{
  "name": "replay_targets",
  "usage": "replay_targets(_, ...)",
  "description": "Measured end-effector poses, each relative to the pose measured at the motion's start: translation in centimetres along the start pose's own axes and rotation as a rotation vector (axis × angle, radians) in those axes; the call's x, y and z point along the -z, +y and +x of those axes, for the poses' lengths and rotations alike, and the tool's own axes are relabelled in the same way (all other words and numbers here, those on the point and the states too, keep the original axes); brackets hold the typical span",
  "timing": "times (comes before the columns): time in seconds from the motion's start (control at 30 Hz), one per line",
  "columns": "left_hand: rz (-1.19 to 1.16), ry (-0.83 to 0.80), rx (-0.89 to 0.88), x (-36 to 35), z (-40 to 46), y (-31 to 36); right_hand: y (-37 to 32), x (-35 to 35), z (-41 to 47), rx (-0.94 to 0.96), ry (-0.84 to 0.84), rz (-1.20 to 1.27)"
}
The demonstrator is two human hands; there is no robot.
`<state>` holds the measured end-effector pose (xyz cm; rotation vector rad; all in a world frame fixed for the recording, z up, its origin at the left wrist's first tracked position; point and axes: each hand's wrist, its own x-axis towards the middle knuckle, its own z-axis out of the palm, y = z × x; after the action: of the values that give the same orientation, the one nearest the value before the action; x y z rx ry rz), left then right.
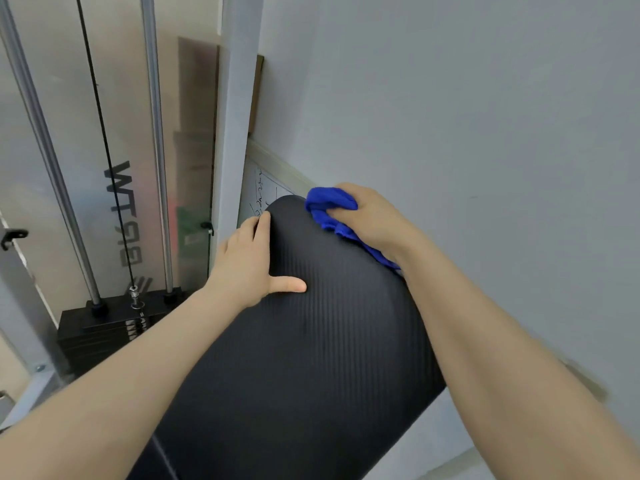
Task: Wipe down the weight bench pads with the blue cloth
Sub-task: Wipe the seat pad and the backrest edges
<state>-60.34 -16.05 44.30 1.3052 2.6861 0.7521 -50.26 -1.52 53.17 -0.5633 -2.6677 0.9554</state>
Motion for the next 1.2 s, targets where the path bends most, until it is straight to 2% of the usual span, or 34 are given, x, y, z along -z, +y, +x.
replay_targets(0.2,-0.131,0.012,0.009,-0.6,0.1,-0.4,-1.6,-3.3,7.6,-0.108,0.04,-0.252)
replay_targets(0.3,-0.206,0.019,-0.002,-1.1,-0.4,-0.3,-1.3,-2.5,5.5,-0.066,0.061,-0.201)
replay_targets(0.43,-0.179,0.046,-0.039,-1.6,-0.8,-0.1,-1.0,-1.4,1.5,-0.067,0.083,-0.135)
replay_targets(0.57,-0.188,0.047,-0.035,-1.6,0.1,-1.0,-2.3,-2.6,5.2,-0.092,0.102,-0.325)
replay_targets(0.67,-0.215,0.07,-0.065,-2.0,0.3,-1.3,-2.8,-4.5,9.4,-0.124,0.032,-0.375)
replay_targets(0.73,-0.29,0.076,-0.089,-2.1,0.1,-1.4,-3.5,-5.8,10.9,-0.143,-0.008,-0.489)
replay_targets(0.83,-0.566,0.037,-0.12,-1.8,-0.5,-3.1,-4.2,-6.4,11.0,-0.166,-0.008,-0.685)
replay_targets(0.9,-0.644,0.031,-0.077,-2.2,-1.7,-6.0,-4.7,-6.6,10.4,-0.123,-0.006,-0.805)
replay_targets(0.97,-0.608,0.018,0.076,-3.4,-3.2,-9.4,-5.6,-6.9,10.1,-0.084,-0.025,-0.913)
replay_targets(1.03,-0.569,-0.106,0.251,-4.8,-4.7,-12.1,-6.7,-8.4,10.0,-0.081,-0.079,-1.003)
replay_targets(1.1,-0.565,-0.251,0.334,-6.0,-5.9,-14.2,-7.4,-12.2,9.7,-0.048,-0.175,-1.064)
replay_targets(1.2,-0.667,-0.295,0.342,-6.9,-6.5,-15.5,-6.7,-19.9,7.2,0.019,-0.335,-1.133)
